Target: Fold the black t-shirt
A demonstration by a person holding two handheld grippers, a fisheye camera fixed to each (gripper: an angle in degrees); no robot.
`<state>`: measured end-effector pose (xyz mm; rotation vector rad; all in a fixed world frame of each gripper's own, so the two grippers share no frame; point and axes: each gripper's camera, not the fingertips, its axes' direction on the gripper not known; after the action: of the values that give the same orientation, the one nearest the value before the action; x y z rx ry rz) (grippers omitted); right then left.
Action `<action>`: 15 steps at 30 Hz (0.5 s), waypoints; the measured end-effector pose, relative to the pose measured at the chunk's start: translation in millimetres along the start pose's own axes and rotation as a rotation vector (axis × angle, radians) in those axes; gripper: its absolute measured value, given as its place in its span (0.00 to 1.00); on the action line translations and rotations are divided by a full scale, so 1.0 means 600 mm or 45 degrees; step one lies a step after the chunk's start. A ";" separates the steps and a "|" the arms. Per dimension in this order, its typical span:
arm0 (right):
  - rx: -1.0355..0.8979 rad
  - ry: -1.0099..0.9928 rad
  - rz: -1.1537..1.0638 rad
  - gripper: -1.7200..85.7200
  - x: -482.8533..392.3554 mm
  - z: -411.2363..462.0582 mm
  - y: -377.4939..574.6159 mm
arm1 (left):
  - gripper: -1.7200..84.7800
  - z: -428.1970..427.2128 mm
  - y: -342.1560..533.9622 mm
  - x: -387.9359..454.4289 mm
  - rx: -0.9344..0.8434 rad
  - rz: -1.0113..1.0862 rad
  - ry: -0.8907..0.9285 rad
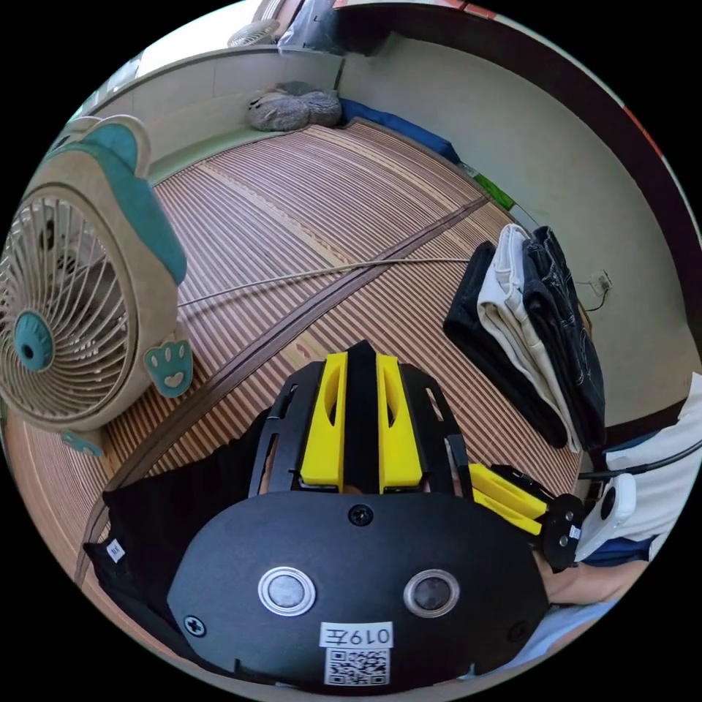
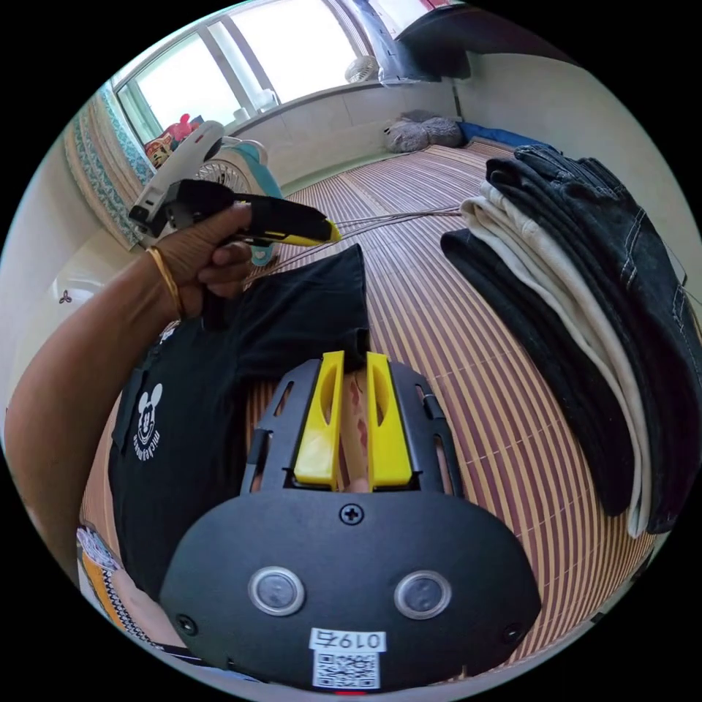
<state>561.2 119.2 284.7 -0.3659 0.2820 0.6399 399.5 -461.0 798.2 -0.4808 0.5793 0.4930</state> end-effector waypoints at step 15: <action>-0.043 -0.041 0.009 0.04 0.030 -0.011 -0.002 | 0.08 0.079 -0.074 -0.033 -0.041 0.079 -0.116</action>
<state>575.0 124.8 272.4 -0.3868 0.2422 0.6579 428.4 -475.2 857.7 -0.4697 0.5001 0.5811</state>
